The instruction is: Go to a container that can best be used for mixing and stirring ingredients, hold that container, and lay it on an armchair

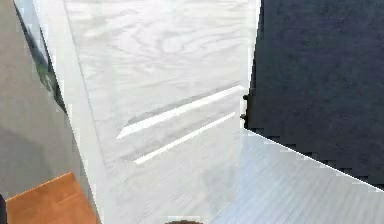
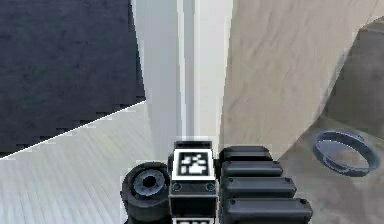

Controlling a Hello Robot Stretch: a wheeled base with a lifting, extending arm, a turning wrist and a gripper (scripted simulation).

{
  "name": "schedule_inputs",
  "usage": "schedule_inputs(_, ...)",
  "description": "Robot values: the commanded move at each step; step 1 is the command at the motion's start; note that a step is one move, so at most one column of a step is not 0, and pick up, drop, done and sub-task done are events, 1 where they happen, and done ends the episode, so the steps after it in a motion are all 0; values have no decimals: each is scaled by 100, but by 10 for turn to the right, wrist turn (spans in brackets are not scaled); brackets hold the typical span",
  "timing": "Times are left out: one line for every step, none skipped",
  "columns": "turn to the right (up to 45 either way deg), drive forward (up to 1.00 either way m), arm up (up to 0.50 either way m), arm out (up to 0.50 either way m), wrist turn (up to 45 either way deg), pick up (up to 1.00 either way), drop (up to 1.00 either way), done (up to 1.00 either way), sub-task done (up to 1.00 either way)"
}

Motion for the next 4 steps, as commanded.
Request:
schedule_inputs(-270,0,0,0,0,0,0,0,0)
schedule_inputs(0,30,0,0,0,0,0,0,0)
schedule_inputs(450,0,0,0,0,0,0,0,0)
schedule_inputs(240,0,0,0,0,0,0,0,0)
